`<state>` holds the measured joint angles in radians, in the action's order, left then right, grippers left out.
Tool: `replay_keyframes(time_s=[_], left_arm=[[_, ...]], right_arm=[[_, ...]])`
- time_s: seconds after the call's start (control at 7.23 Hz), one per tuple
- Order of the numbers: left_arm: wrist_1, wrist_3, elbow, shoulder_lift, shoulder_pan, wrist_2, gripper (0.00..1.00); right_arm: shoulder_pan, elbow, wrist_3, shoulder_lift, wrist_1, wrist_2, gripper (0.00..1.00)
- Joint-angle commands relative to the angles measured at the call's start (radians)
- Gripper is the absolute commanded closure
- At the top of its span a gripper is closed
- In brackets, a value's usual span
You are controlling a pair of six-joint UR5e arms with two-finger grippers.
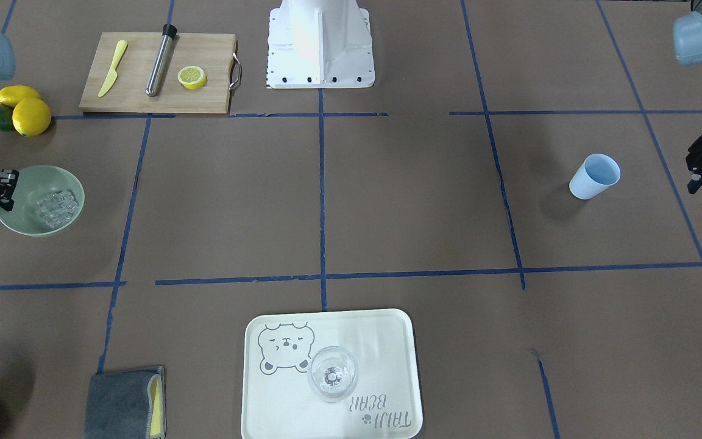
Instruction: Pour ice into bowl
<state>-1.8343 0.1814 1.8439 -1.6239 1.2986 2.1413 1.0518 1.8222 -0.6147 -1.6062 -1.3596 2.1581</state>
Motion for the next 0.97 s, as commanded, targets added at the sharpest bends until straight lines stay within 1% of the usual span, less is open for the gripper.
replay_keyframes(time_s=[0.0, 0.14, 0.28, 0.42, 0.83], left_arm=[[0.000, 0.000, -0.002, 0.006, 0.004, 0.025, 0.00], [0.000, 0.000, -0.002, 0.007, 0.004, 0.025, 0.00], [0.000, 0.000, -0.003, 0.007, 0.004, 0.025, 0.00], [0.000, -0.002, -0.003, 0.007, 0.008, 0.025, 0.00], [0.000, -0.008, -0.009, 0.007, 0.021, 0.025, 0.00]], right_arm=[[0.001, -0.038, -0.002, -0.050, 0.030, 0.003, 1.00], [0.001, -0.052, -0.002, -0.050, 0.030, 0.003, 1.00], [-0.001, -0.060, -0.005, -0.043, 0.028, 0.006, 0.90], [-0.001, -0.069, -0.004, -0.040, 0.030, 0.003, 0.01], [0.004, -0.034, 0.012, -0.041, 0.030, -0.004, 0.00]])
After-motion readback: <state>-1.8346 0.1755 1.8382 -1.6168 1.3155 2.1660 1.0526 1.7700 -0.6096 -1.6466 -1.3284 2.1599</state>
